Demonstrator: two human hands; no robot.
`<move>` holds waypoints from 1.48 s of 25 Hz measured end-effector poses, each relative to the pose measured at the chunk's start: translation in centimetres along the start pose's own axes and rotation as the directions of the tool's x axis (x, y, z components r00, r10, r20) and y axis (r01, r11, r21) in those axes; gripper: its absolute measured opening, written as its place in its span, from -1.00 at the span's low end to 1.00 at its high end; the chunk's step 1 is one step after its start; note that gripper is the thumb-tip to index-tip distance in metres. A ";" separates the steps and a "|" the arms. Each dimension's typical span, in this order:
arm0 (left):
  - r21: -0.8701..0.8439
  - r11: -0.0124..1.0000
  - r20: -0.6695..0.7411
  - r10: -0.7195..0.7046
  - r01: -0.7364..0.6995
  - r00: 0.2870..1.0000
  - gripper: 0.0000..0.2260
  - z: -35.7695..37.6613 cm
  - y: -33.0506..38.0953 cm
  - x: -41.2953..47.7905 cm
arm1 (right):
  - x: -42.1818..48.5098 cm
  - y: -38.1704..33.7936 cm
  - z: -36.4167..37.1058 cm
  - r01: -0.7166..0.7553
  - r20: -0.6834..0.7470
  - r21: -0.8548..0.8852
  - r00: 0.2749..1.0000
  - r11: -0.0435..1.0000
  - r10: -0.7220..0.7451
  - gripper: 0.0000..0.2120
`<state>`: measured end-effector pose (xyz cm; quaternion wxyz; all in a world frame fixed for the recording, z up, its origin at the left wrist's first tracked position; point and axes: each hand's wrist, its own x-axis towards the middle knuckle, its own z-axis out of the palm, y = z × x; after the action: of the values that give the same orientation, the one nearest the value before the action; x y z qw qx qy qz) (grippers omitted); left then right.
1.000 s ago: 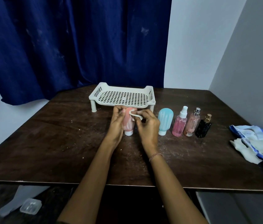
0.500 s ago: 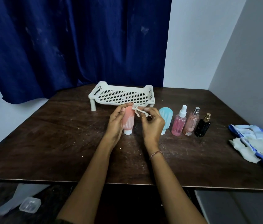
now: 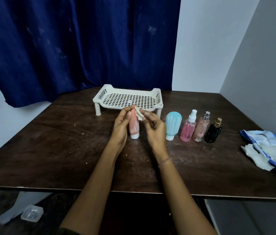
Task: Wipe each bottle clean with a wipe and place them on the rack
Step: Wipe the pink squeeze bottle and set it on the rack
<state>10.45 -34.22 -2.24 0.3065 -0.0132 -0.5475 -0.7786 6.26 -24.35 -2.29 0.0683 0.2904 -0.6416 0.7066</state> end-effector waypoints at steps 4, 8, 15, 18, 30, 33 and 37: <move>0.003 1.000 0.042 0.003 -0.003 0.999 -0.76 -0.1 0.0 0.0 | -0.2 -0.3 0.1 0.051 -0.058 -0.066 0.997 0.997 -0.055 -0.75; 0.003 1.000 0.067 -0.013 0.013 0.998 -0.77 -0.1 0.1 -0.2 | -0.7 -0.5 0.0 0.141 -0.052 -0.244 0.986 0.959 -0.158 -0.74; -0.100 0.992 0.054 -0.071 0.076 0.996 -0.77 -0.3 0.5 -0.3 | -1.4 -1.0 0.3 0.291 0.086 -0.404 0.956 0.867 -0.281 -0.81; -0.089 0.993 0.073 -0.075 0.082 0.994 -0.74 -0.4 0.7 -0.3 | -1.2 -1.1 0.3 0.252 0.031 -0.395 0.965 0.883 -0.261 -0.80; 0.053 0.995 -0.101 -0.074 0.080 0.992 -0.67 -0.7 1.2 -0.1 | -2.2 -1.3 0.6 0.317 0.132 -0.478 0.948 0.819 -0.289 -0.84; 0.062 0.996 -0.124 -0.053 0.061 0.991 -0.67 -0.8 1.1 0.0 | -2.3 -1.2 0.6 0.309 0.166 -0.527 0.951 0.792 -0.261 -0.84; 0.084 0.996 -0.158 -0.024 0.038 0.987 -0.70 -1.2 0.6 0.3 | -2.4 -1.1 0.6 0.301 0.194 -0.585 0.954 0.753 -0.230 -0.85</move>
<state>10.87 -35.54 -2.13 0.3368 0.0700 -0.5551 -0.7574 8.99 -24.07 -2.51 0.2222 0.3795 -0.7893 0.4284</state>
